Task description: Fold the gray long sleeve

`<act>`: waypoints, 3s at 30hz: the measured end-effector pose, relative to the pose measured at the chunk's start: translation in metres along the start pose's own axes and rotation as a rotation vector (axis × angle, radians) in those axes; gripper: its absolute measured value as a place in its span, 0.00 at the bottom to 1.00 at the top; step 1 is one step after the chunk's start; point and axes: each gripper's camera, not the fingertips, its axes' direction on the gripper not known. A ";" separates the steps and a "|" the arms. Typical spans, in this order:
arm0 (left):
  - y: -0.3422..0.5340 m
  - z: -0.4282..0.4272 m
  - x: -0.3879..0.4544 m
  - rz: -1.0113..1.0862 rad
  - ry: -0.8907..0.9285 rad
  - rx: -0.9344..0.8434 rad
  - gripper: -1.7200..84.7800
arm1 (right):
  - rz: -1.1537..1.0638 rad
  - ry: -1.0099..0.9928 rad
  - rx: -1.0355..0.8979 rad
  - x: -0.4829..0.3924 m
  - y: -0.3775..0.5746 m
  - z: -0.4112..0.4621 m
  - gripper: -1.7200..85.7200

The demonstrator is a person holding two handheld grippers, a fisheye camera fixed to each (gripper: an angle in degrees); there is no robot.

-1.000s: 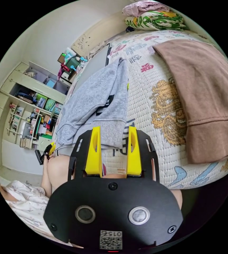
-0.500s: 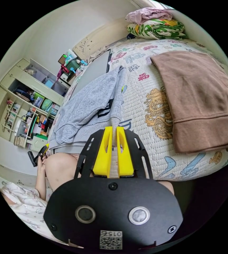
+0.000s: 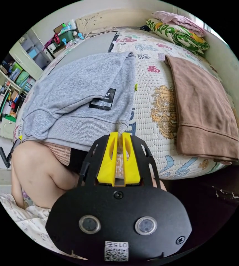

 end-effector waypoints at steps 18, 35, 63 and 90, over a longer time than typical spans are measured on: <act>-0.077 -0.006 0.134 0.285 -0.278 -0.190 0.02 | 0.022 0.063 0.043 0.088 -0.072 0.143 0.06; -0.131 -0.003 0.159 0.397 -0.291 -0.240 0.03 | -0.109 0.153 0.004 0.112 -0.088 0.211 0.06; -0.214 -0.060 0.062 0.379 -0.056 -0.053 0.11 | -0.083 -0.261 0.099 0.206 0.039 0.054 0.10; -0.396 0.176 0.250 1.251 0.297 -0.468 0.03 | -1.021 -0.292 -0.015 -0.138 -0.029 0.017 0.03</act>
